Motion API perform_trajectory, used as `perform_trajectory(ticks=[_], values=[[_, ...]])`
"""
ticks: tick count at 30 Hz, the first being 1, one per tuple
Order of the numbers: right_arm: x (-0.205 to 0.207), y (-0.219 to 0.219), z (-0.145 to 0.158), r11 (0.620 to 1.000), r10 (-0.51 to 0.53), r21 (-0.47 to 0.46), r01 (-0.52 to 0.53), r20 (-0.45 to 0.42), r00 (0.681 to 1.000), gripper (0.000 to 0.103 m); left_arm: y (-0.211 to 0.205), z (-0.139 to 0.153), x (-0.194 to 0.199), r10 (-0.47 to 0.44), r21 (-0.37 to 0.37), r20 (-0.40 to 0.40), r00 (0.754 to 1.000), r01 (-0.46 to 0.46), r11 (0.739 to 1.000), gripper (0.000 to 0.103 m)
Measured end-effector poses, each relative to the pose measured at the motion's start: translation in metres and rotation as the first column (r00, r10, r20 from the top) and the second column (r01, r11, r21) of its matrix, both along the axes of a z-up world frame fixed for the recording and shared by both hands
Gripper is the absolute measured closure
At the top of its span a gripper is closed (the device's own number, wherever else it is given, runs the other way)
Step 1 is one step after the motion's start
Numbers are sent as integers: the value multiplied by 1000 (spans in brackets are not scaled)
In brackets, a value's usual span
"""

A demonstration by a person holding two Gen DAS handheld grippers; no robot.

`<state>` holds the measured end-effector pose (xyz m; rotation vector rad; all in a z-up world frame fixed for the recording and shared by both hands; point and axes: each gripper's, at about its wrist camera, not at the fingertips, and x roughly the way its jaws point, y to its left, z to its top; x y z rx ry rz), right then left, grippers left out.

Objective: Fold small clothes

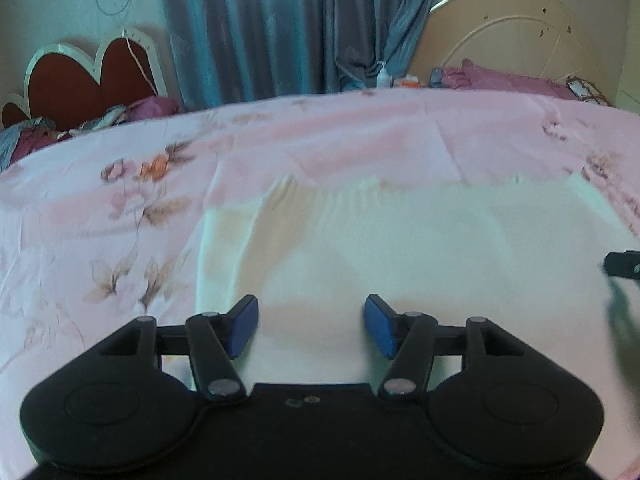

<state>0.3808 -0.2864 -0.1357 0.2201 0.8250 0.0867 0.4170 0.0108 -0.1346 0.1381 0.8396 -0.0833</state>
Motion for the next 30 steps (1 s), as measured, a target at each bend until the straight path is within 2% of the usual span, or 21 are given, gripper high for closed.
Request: perform_trajectory(ticks=[7,12,14,20,26,30], values=[[-4,-6,-10,996,-24,-82,25,3,1000,67,19,-8,-2,18,-34,-2,1000,-18,999,34],[-5,-3,-7,995,-27,-97,27,-2,1000,67,20,-5,-2,21,-46,-11,1000,-22,999,35],[-9,-1,-1,997,-32,-75,33,8,999,67,22,-1,-6,27,-68,-15,1000,-28,997,39],[-26,30,13,998,38,-52,-36,33,999,67,21,11,-29,8,-95,-15,1000,-10,995,39],[-38,54,6,997,71,-43,-70,7,997,67,18,5,-47,-3,-80,-58,998,-1,997,39],[-42,55,-4,995,66,-72,-68,-31,997,67,19,-1,-53,6,-70,-79,997,-12,997,39]])
